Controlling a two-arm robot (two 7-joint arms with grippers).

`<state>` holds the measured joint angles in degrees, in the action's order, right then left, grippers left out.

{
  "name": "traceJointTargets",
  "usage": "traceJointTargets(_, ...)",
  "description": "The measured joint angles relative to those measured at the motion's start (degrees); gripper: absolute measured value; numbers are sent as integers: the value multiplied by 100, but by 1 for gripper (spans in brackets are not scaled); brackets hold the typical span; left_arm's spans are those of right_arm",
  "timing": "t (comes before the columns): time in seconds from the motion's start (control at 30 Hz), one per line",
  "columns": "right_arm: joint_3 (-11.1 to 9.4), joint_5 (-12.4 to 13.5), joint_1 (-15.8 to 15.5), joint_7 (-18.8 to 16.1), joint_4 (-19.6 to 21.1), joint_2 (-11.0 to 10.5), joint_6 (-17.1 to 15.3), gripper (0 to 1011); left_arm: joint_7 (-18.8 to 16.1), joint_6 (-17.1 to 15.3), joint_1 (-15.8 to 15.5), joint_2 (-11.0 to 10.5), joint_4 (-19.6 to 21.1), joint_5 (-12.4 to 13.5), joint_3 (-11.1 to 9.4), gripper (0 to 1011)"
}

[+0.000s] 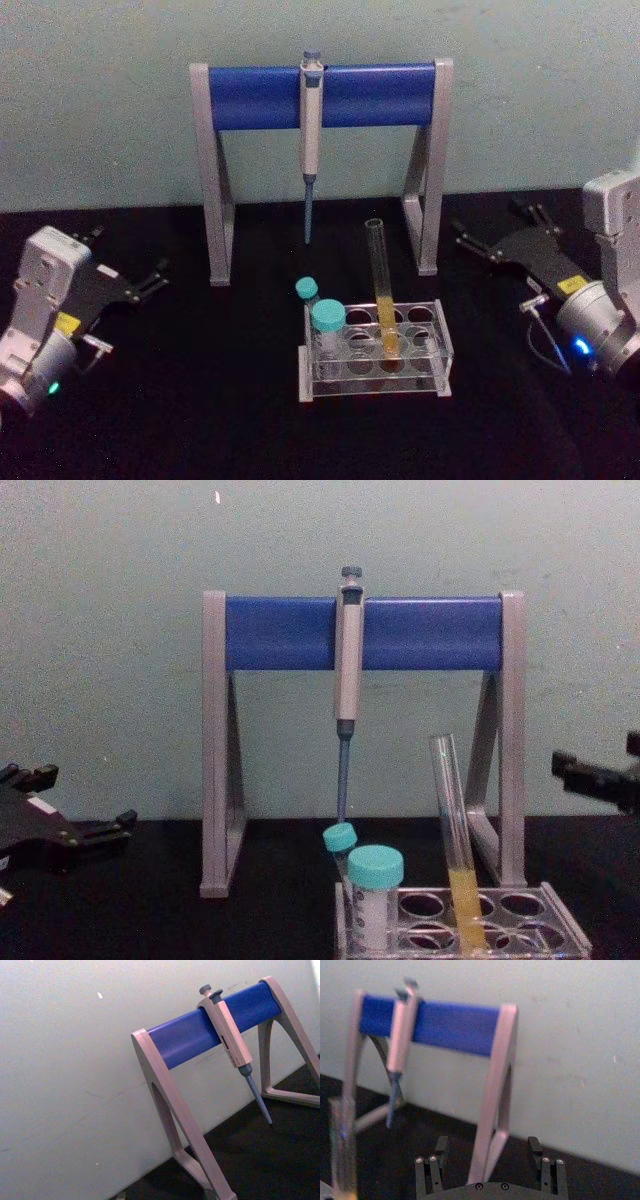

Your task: Pick up the test tube from the test tube rack, shake it, then place it back into the test tube rack.

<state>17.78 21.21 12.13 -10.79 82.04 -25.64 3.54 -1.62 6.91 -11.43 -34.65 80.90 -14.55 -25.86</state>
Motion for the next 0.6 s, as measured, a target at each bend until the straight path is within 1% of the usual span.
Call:
traceJointTargets(0.13,-4,-96,-54,136,-126,96,-264,1000,0,0,0,0,0,0,0,1001)
traceJointTargets(0.23,-31,-97,-96,159,-169,136,-371,1000,0,0,0,0,0,0,0,1001)
traceJointTargets(0.37,-140,-48,-164,164,-241,216,-516,1000,0,0,0,0,0,0,0,1001)
traceJointTargets(0.6,-135,-47,-166,168,-239,213,-519,1000,0,0,0,0,0,0,0,1001)
